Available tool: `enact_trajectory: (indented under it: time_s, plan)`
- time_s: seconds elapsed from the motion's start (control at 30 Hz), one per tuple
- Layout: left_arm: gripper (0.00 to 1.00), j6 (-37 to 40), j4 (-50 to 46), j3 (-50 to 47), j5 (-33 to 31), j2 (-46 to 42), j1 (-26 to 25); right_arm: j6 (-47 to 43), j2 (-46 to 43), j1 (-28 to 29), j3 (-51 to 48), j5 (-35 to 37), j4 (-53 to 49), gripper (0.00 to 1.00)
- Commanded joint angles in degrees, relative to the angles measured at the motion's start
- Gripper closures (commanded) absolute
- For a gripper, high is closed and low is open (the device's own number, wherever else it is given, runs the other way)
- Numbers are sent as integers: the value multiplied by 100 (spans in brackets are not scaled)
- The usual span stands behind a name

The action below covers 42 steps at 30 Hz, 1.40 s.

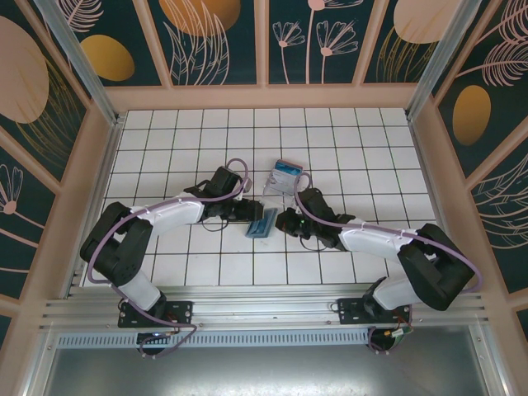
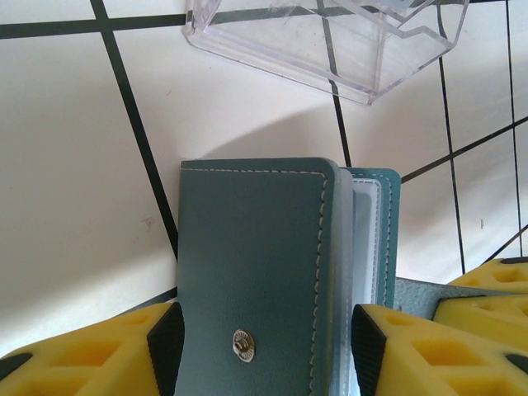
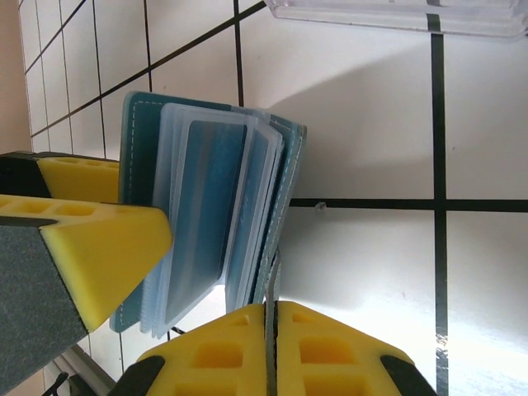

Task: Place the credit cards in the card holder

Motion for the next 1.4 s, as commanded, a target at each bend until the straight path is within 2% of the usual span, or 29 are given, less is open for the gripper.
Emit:
enact_trajectory:
  time_s: [0.0,0.17,0.43,1.0,1.23,1.37]
  plan:
    - [38,-119,135,-51,129,-79,-19,17,-58,-29,-62,17,196,94]
    - [36,-120,151,-95,73,-46,-18,11,-39,-31,-19,-10,226,94]
    - [38,-76,165,-150,-40,51,-16,10,-76,-31,-27,-1,195,94]
    - [35,-5,239,-170,232,333,-15,-11,-65,94,329,-98,168,94]
    - [38,65,192,-151,132,528,-21,26,-20,92,280,-107,206,94]
    - [36,65,194,-165,155,577,-22,11,-38,88,289,-81,179,94]
